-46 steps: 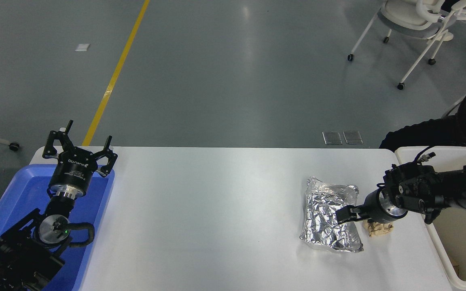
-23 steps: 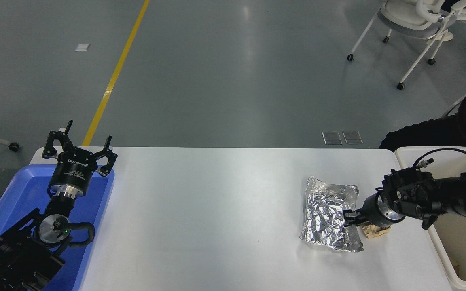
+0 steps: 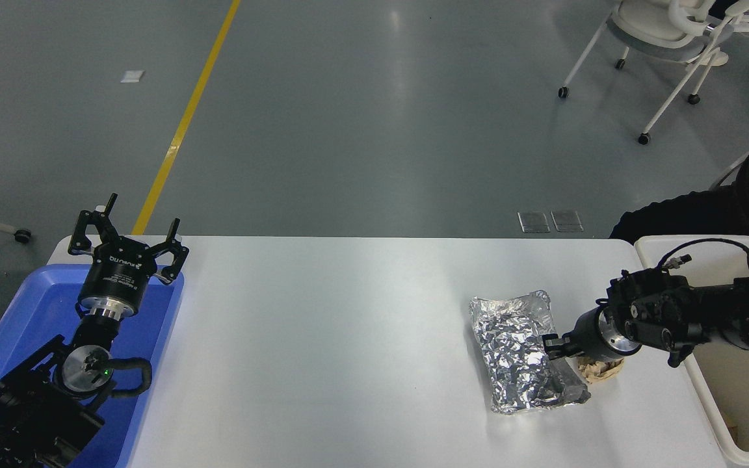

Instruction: Pick up foil plate and place in dustbin

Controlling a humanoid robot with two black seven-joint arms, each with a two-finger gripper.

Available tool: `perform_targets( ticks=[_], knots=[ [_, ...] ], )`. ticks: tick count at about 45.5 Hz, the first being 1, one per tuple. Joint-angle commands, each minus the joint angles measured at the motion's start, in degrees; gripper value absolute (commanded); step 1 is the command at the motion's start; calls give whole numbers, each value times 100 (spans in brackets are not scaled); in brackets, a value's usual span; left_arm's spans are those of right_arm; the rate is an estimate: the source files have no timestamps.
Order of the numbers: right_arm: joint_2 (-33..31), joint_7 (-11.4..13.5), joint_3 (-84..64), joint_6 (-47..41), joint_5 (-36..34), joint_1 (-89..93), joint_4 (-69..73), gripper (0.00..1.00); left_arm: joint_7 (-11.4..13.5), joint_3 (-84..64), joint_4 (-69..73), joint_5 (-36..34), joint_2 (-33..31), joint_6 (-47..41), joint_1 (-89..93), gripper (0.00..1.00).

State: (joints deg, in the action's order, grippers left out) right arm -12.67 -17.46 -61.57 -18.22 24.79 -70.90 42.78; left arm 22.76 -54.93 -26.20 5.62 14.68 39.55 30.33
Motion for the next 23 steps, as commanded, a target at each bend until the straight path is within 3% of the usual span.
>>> perform_targets(
  ticks=[1,23],
  knots=[
    [-253,-73,-267,-243,-9,-1118,915,0,0,0,1,0,0,0,8,100],
    [-728,-284,-1595,-1034,-308,-5459,3974,0,0,9,-8,0,0,0,8,100]
  ],
)
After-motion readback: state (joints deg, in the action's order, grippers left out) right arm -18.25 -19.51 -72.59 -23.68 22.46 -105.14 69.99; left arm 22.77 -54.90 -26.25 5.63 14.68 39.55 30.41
